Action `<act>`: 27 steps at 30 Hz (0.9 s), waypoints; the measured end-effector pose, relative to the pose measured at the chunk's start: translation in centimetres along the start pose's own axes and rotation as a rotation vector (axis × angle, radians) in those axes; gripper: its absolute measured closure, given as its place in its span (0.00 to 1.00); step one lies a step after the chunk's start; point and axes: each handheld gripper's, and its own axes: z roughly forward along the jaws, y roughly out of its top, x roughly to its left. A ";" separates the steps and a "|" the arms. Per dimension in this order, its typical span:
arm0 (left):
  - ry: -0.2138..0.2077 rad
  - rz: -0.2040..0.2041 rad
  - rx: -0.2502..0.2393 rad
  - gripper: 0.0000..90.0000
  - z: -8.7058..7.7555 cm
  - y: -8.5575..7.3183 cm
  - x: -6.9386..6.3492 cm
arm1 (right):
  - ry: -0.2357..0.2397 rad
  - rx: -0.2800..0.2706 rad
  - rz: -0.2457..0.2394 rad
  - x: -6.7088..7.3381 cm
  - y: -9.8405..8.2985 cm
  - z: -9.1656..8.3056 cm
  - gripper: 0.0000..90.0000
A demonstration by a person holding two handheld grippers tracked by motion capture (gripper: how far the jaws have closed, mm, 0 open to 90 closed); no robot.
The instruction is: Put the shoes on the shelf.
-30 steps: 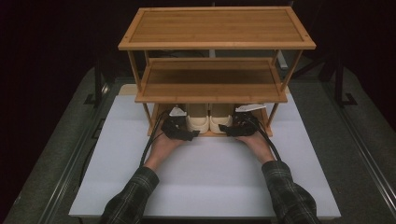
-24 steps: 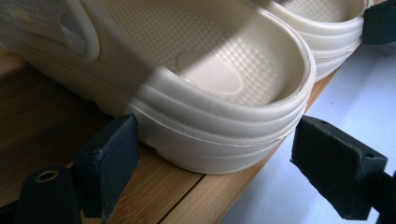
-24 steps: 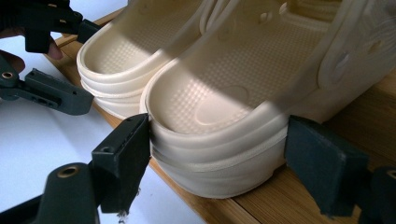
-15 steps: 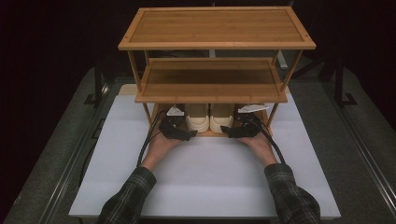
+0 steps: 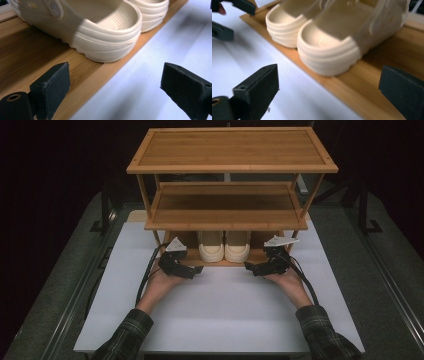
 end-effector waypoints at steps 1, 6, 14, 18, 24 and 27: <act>0.002 0.007 0.001 0.10 -0.3 0.0 -0.1 | -0.009 -0.007 -0.008 0.0 -0.4 -0.3 0.03; 0.007 0.027 -0.020 0.09 -2.0 -0.6 -0.8 | -0.038 0.000 -0.017 0.1 -1.5 -1.5 0.03; 0.036 0.055 0.011 0.09 -4.9 -2.6 -1.3 | -0.058 0.010 -0.033 0.6 -2.9 -3.4 0.03; 0.052 0.047 0.004 0.09 -6.4 -3.8 -1.2 | -0.054 0.007 -0.035 0.6 -3.8 -4.5 0.03; 0.077 0.057 0.027 0.10 -8.4 -5.6 -1.3 | -0.064 -0.009 -0.017 0.4 -5.4 -6.5 0.03; 0.089 0.063 0.039 0.10 -9.5 -6.4 -1.5 | -0.068 0.006 -0.005 0.1 -6.3 -7.5 0.03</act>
